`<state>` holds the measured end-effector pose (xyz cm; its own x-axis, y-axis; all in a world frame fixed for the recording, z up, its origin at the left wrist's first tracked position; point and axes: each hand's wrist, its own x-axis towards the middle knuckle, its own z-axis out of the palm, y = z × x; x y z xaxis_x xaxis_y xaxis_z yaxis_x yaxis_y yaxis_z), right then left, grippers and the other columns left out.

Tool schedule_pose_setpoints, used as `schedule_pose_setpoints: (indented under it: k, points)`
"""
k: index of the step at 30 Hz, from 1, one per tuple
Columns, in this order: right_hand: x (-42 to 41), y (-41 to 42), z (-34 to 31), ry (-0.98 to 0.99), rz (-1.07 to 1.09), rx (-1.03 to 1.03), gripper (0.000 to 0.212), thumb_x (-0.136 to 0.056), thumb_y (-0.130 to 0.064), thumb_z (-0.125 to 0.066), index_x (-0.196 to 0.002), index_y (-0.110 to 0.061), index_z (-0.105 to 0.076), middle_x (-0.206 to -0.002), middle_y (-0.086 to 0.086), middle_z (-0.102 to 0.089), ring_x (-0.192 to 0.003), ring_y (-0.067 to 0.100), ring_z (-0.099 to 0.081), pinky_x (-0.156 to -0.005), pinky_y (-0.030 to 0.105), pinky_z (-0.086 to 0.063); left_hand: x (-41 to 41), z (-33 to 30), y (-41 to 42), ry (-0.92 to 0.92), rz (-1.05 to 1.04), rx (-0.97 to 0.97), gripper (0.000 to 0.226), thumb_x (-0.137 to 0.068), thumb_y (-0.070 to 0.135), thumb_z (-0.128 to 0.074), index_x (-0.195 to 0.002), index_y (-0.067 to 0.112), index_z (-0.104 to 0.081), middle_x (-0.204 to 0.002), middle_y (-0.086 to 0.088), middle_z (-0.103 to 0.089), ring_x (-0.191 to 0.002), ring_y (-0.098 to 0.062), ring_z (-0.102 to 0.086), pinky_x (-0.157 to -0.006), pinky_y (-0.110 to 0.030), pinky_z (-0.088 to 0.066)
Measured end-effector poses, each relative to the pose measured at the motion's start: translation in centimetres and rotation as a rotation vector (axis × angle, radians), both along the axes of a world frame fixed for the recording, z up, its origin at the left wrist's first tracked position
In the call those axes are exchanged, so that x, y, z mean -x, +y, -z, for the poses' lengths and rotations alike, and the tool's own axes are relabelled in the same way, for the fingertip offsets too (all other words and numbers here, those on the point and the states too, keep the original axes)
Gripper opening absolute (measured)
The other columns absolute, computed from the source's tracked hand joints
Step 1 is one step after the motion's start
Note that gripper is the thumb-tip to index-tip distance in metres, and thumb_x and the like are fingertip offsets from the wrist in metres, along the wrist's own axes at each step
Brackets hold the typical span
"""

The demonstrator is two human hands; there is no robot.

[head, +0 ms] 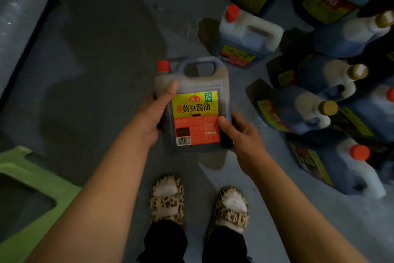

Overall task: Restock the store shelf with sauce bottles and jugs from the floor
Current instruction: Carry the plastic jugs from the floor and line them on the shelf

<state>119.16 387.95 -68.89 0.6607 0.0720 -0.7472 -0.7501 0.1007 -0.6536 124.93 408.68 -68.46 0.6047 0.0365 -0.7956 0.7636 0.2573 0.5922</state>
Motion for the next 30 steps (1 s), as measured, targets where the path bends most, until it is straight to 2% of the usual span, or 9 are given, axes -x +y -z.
schedule_pose_setpoints:
  k: [4, 7, 10, 16, 21, 23, 25, 27, 30]
  points:
    - [1.7, 0.0, -7.2, 0.045, -0.018, 0.002, 0.034, -0.087, -0.039, -0.066, -0.119, -0.030, -0.067, -0.110, -0.001, -0.077, -0.102, 0.015, -0.073, -0.088, 0.035, -0.060, 2.0, -7.7, 0.6, 0.030, 0.001, 0.004, 0.047, -0.070, 0.047, -0.070, -0.108, 0.019, -0.068, -0.098, -0.001, -0.078, -0.089, -0.015, -0.074, -0.078, -0.030, -0.059]
    - [2.5, 0.2, -13.4, 0.068, -0.030, 0.001, 0.040, -0.081, -0.044, -0.067, -0.119, -0.031, -0.068, -0.106, -0.004, -0.078, -0.098, 0.011, -0.073, -0.087, 0.036, -0.059, 3.5, -13.7, 1.3, 0.058, 0.034, -0.020, 0.047, -0.068, 0.046, -0.073, -0.108, 0.021, -0.068, -0.101, 0.000, -0.077, -0.093, -0.016, -0.073, -0.094, -0.040, -0.053]
    - [2.4, 0.1, -20.2, 0.061, -0.041, -0.008, 0.052, -0.077, -0.045, -0.069, -0.125, -0.025, -0.068, -0.108, -0.004, -0.077, -0.099, 0.012, -0.073, -0.083, 0.034, -0.058, 4.1, -20.4, 1.5, 0.075, 0.017, -0.034, 0.050, -0.065, 0.043, -0.077, -0.108, 0.019, -0.069, -0.099, -0.002, -0.077, -0.093, -0.019, -0.072, -0.100, -0.045, -0.049]
    - [0.2, -0.1, -35.4, -0.029, -0.089, -0.026, 0.054, -0.079, -0.044, -0.070, -0.129, -0.025, -0.067, -0.111, -0.004, -0.077, -0.098, 0.010, -0.073, -0.071, 0.025, -0.055, 2.8, -36.6, 1.4, 0.037, -0.022, -0.064, 0.058, -0.062, 0.044, -0.079, -0.111, 0.015, -0.069, -0.098, -0.005, -0.078, -0.096, -0.026, -0.072, -0.098, -0.047, -0.050]
    - [-3.4, 0.3, -48.9, -0.166, -0.150, -0.025, 0.048, -0.086, -0.041, -0.072, -0.129, -0.021, -0.068, -0.116, 0.002, -0.076, -0.106, 0.021, -0.072, -0.082, 0.035, -0.056, 1.0, -51.6, 2.5, -0.074, -0.064, -0.090, 0.085, -0.049, 0.049, -0.094, -0.119, 0.011, -0.065, -0.101, -0.006, -0.077, -0.100, -0.028, -0.071, -0.096, -0.047, -0.052]
    - [-5.5, 0.9, -53.6, -0.249, -0.190, -0.040, 0.038, -0.092, -0.035, -0.069, -0.126, -0.019, -0.069, -0.113, 0.003, -0.076, -0.103, 0.022, -0.073, -0.077, 0.032, -0.058, -0.1, -56.7, 3.4, -0.158, -0.070, -0.118, 0.091, -0.041, 0.050, -0.096, -0.119, 0.012, -0.066, -0.101, -0.006, -0.077, -0.102, -0.030, -0.070, -0.093, -0.045, -0.052]
    - [-7.6, 2.0, -57.6, -0.313, -0.227, -0.045, 0.039, -0.092, -0.038, -0.069, -0.127, -0.021, -0.068, -0.113, 0.002, -0.077, -0.102, 0.022, -0.074, -0.078, 0.036, -0.060, -1.2, -61.4, 4.4, -0.246, -0.081, -0.134, 0.073, -0.045, 0.045, -0.091, -0.108, 0.015, -0.070, -0.097, -0.003, -0.077, -0.097, -0.027, -0.069, -0.085, -0.039, -0.050]
    - [-9.9, 3.6, -61.5, -0.374, -0.269, -0.054, 0.056, -0.083, -0.052, -0.076, -0.130, -0.023, -0.066, -0.115, 0.002, -0.076, -0.103, 0.024, -0.073, -0.082, 0.041, -0.059, -2.3, -65.7, 5.7, -0.316, -0.113, -0.156, 0.045, -0.059, 0.039, -0.083, -0.097, 0.017, -0.071, -0.091, -0.001, -0.076, -0.092, -0.023, -0.067, -0.080, -0.034, -0.047]
    - [-13.7, 7.0, -66.0, -0.458, -0.317, -0.092, 0.064, -0.075, -0.057, -0.082, -0.127, -0.023, -0.069, -0.116, 0.007, -0.075, -0.107, 0.029, -0.072, -0.090, 0.047, -0.057, -4.3, -70.9, 8.7, -0.394, -0.177, -0.210, 0.021, -0.077, 0.031, -0.079, -0.092, 0.019, -0.070, -0.086, 0.002, -0.076, -0.089, -0.021, -0.067, -0.085, -0.037, -0.047]
